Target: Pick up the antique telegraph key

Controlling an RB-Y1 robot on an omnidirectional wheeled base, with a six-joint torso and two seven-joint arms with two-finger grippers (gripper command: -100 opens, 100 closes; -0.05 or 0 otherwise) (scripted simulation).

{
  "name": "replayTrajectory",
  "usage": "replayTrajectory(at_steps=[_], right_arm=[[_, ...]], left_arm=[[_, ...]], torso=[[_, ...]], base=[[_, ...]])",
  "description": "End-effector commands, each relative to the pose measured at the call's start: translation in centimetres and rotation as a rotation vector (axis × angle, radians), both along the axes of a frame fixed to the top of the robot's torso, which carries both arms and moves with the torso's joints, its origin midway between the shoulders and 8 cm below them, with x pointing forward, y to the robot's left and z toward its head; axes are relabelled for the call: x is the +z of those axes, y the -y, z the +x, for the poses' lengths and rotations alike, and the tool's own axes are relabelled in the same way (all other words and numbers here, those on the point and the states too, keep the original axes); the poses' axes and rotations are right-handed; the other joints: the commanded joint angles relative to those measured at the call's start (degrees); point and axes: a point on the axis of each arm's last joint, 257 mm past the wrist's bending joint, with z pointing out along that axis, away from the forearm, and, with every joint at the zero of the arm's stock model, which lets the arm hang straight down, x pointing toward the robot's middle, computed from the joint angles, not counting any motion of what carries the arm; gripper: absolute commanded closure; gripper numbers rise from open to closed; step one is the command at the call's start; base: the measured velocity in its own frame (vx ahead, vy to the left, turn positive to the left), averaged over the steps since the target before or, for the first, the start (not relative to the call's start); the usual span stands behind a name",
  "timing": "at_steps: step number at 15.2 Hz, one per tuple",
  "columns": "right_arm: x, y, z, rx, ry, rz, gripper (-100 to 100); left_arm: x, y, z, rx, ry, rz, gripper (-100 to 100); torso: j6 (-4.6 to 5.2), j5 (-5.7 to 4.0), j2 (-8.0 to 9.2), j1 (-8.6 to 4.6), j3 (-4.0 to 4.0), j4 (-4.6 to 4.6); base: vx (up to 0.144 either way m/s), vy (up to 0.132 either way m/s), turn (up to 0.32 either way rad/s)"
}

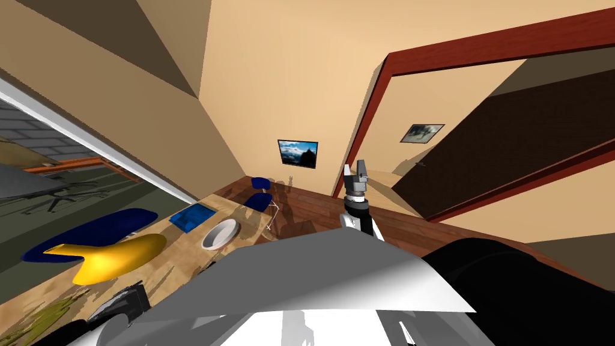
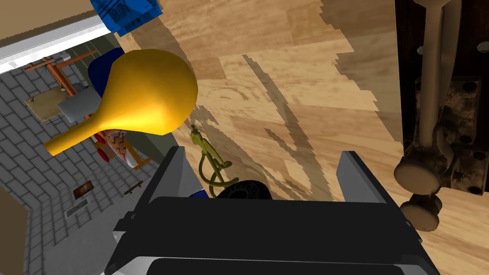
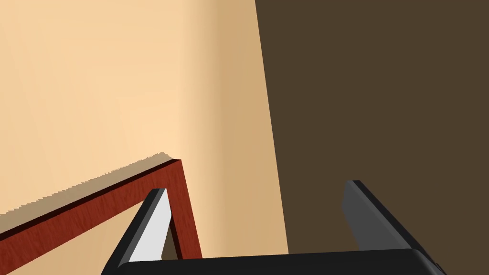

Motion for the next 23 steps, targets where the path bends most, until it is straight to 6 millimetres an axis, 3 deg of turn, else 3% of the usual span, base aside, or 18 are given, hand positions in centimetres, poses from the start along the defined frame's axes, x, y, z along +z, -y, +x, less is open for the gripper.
replayTrajectory(at_steps=[1, 2, 5, 6, 9, 10, 11, 12, 16, 17, 18, 22, 23], right_arm=[[0.0, 0.0, 0.0, 0.000, 0.000, 0.000, 0], [0.0, 0.0, 0.0, 0.000, 0.000, 0.000, 0], [0.0, 0.0, 0.0, 0.000, 0.000, 0.000, 0], [0.0, 0.0, 0.0, 0.000, 0.000, 0.000, 0], [0.0, 0.0, 0.0, 0.000, 0.000, 0.000, 0], [0.0, 0.0, 0.0, 0.000, 0.000, 0.000, 0], [0.0, 0.0, 0.0, 0.000, 0.000, 0.000, 0], [0.0, 0.0, 0.0, 0.000, 0.000, 0.000, 0], [0.0, 0.0, 0.0, 0.000, 0.000, 0.000, 0], [0.0, 0.0, 0.0, 0.000, 0.000, 0.000, 0], [0.0, 0.0, 0.0, 0.000, 0.000, 0.000, 0], [0.0, 0.0, 0.0, 0.000, 0.000, 0.000, 0], [0.0, 0.0, 0.0, 0.000, 0.000, 0.000, 0]], left_arm=[[-1.6, 0.2, -2.8, 0.065, -0.033, -0.056, -100], [-1.7, 0.3, -3.0, 0.068, -0.040, -0.063, -100], [-4.7, 2.0, -8.2, 0.188, -0.096, -0.172, -100], [-4.7, 2.1, -8.2, 0.189, -0.097, -0.173, -100], [-6.9, 4.2, -12.0, 0.276, -0.133, -0.258, -100], [-6.9, 4.2, -12.0, 0.276, -0.133, -0.258, -100], [-7.9, 5.4, -13.3, 0.311, -0.144, -0.295, -100], [-7.2, 4.4, -12.1, 0.282, -0.134, -0.265, -100], [-9.3, 4.6, -11.6, 0.279, -0.130, -0.271, -100], [-8.9, 4.7, -11.8, 0.282, -0.133, -0.273, -100], [-8.9, 4.6, -11.7, 0.281, -0.132, -0.271, 100], [-9.0, 4.6, -11.8, 0.283, -0.132, -0.272, 100], [-8.1, 4.6, -12.1, 0.285, -0.134, -0.271, 100]], torso=[[0.00, 0.00, 0.00, 0.00, 0.00, 0.00], [-0.01, 0.00, -0.04, 0.00, -0.02, -0.01], [-0.01, 0.00, -0.05, 0.00, -0.03, -0.01], [-0.02, 0.01, -0.09, 0.02, -0.05, -0.02], [-0.01, 0.03, 0.03, 0.11, 0.01, 0.00], [-0.01, 0.02, 0.07, 0.12, 0.03, 0.01], [0.00, 0.03, 0.13, 0.12, 0.07, 0.02], [-0.01, 0.04, 0.18, 0.13, 0.10, 0.03], [0.00, 0.04, 0.47, 0.21, 0.26, 0.10], [0.00, 0.05, 0.51, 0.22, 0.29, 0.11], [0.00, 0.04, 0.52, 0.18, 0.30, 0.11], [0.03, 0.01, 0.49, 0.11, 0.28, 0.11], [0.03, -0.01, 0.49, 0.09, 0.29, 0.12]], base=[[0.136, -0.008, -0.021], [0.126, -0.015, -0.008], [0.134, -0.010, -0.018], [0.127, 0.006, -0.002], [0.098, 0.014, -0.010], [0.070, 0.022, -0.003], [0.061, 0.024, -0.005], [0.038, 0.013, 0.000], [-0.004, 0.032, 0.025], [-0.009, 0.021, 0.006], [-0.003, 0.008, -0.002], [0.000, 0.000, 0.000], [0.001, -0.019, -0.036]])
